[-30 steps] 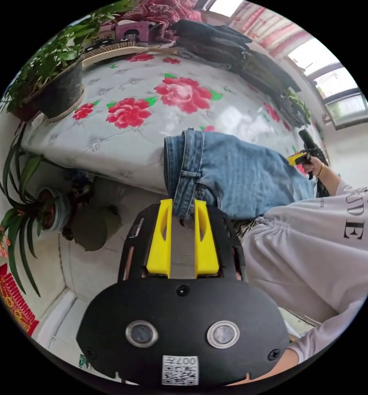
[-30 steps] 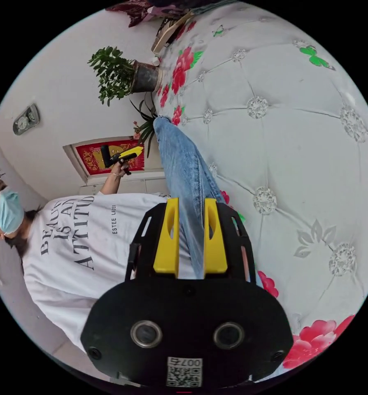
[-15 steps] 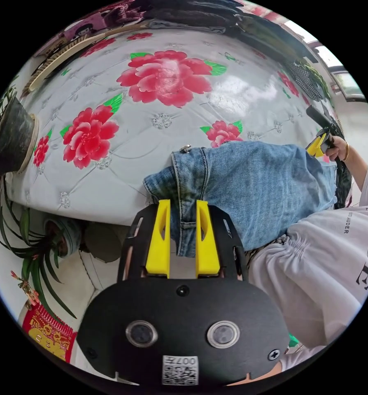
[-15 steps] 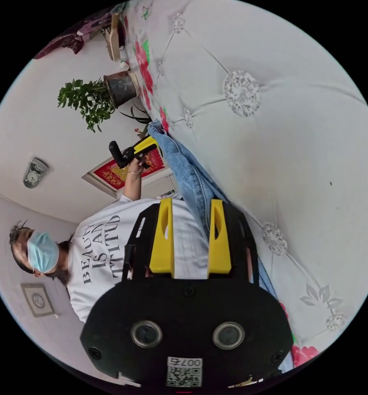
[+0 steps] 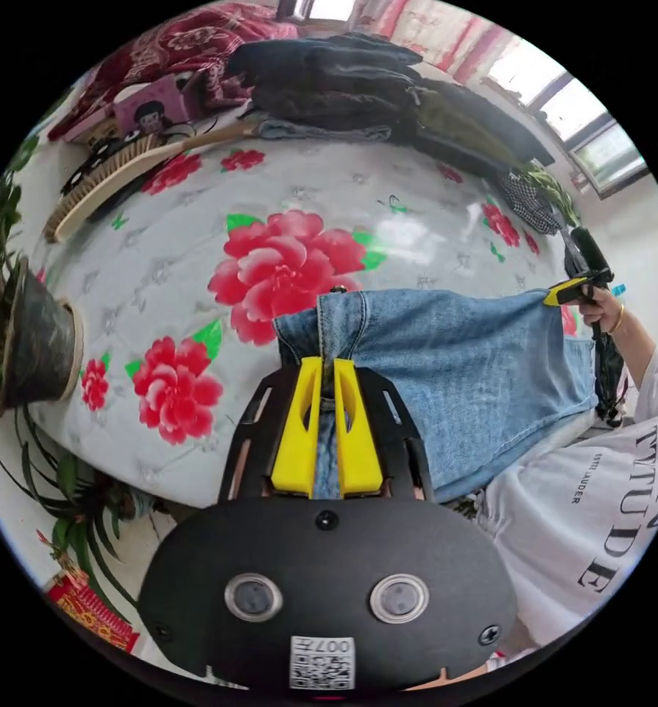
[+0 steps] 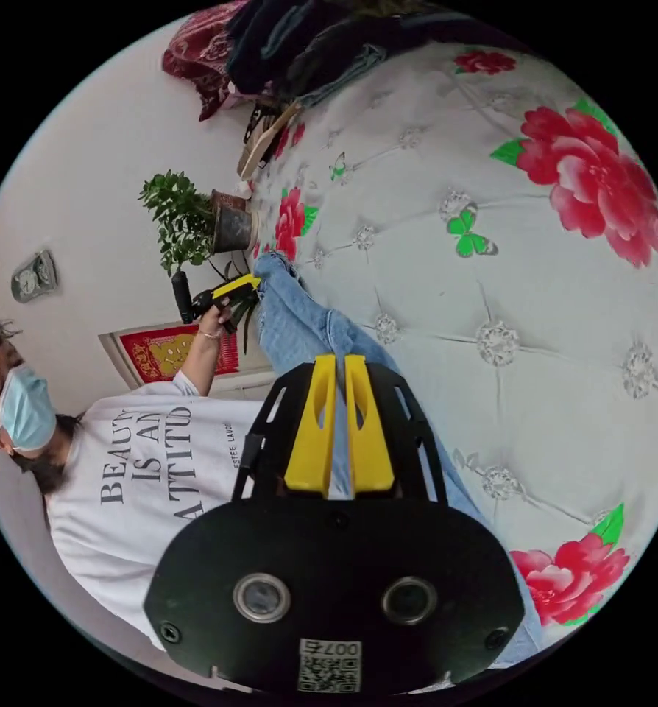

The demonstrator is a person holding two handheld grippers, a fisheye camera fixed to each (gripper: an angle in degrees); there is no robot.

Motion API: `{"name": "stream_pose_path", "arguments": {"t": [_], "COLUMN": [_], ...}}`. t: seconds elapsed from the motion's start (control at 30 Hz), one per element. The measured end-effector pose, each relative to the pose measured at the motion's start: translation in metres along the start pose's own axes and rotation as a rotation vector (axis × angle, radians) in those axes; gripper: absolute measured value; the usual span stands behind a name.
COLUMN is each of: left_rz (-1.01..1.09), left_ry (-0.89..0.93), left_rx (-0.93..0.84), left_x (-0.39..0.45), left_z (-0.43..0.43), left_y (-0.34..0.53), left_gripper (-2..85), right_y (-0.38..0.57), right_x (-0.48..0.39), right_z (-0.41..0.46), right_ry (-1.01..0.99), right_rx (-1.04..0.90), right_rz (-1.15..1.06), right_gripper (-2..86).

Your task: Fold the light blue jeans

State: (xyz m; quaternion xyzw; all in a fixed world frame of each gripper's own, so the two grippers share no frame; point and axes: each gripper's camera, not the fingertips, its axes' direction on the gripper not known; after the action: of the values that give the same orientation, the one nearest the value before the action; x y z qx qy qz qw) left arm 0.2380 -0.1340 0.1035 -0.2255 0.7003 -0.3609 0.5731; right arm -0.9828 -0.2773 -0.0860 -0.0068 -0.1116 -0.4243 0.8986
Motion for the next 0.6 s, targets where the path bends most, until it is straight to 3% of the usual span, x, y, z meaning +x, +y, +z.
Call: {"name": "stream_pose_path", "arguments": {"t": [0.17, 0.4, 0.6], "left_rz": [0.068, -0.133, -0.191], "left_ry": [-0.056, -0.018, -0.003], "left_rx": [-0.088, -0.051, -0.119], "left_x": [0.011, -0.004, 0.024], "left_z": [0.022, -0.032, -0.026], "left_y": [-0.046, 0.015, 0.05], "left_gripper": [5.0, 8.0, 7.9], "right_y": [-0.005, -0.019, -0.066], "right_x": [0.058, 0.079, 0.073], "right_z": [0.014, 0.019, 0.063], "right_ry": [-0.326, -0.405, -0.513], "right_rx": [-0.002, 0.054, 0.006], "right_rz": [0.227, 0.307, 0.306], "right_gripper": [6.7, 7.8, 2.8]}}
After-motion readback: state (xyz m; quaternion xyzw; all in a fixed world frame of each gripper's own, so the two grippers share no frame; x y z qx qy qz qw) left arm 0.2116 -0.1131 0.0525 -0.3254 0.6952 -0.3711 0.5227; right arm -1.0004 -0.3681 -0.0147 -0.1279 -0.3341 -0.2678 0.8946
